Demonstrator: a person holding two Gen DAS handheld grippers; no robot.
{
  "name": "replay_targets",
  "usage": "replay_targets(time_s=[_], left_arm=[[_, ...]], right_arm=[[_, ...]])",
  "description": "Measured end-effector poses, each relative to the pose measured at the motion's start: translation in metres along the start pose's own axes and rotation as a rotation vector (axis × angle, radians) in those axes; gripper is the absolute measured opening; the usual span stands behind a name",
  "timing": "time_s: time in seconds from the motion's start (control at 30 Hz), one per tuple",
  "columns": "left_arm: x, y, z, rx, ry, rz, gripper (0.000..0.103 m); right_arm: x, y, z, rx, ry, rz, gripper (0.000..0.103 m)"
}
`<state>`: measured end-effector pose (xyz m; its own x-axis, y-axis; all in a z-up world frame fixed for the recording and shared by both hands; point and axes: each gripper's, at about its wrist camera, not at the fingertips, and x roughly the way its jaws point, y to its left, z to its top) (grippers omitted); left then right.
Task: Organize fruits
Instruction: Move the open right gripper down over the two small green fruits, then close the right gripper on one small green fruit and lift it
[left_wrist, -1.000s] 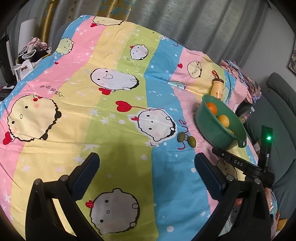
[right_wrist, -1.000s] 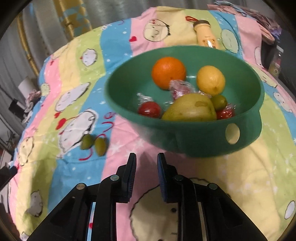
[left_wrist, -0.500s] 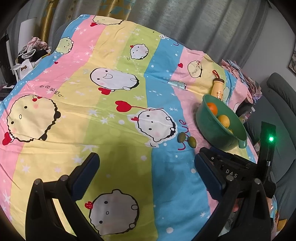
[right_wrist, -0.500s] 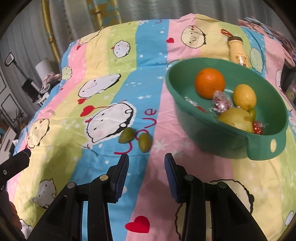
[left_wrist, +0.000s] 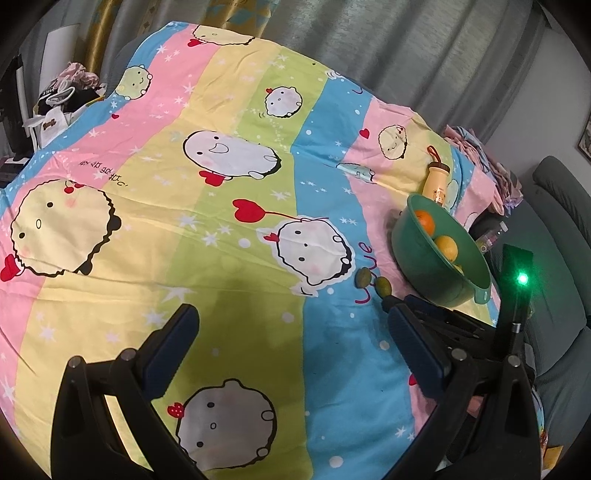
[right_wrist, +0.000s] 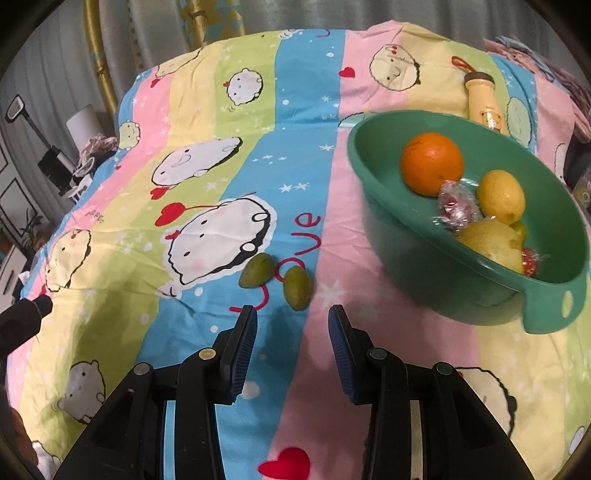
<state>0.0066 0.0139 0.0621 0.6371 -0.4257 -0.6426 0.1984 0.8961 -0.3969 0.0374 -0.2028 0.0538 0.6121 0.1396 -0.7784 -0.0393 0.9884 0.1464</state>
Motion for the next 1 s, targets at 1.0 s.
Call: replay_targets(time_s=[1.0], left_arm=[[0.012, 0.002, 0.001, -0.002, 0.034, -0.016, 0.103]], right_arm=[[0.034, -0.001, 0.014, -0.054, 0.016, -0.065, 0.027]])
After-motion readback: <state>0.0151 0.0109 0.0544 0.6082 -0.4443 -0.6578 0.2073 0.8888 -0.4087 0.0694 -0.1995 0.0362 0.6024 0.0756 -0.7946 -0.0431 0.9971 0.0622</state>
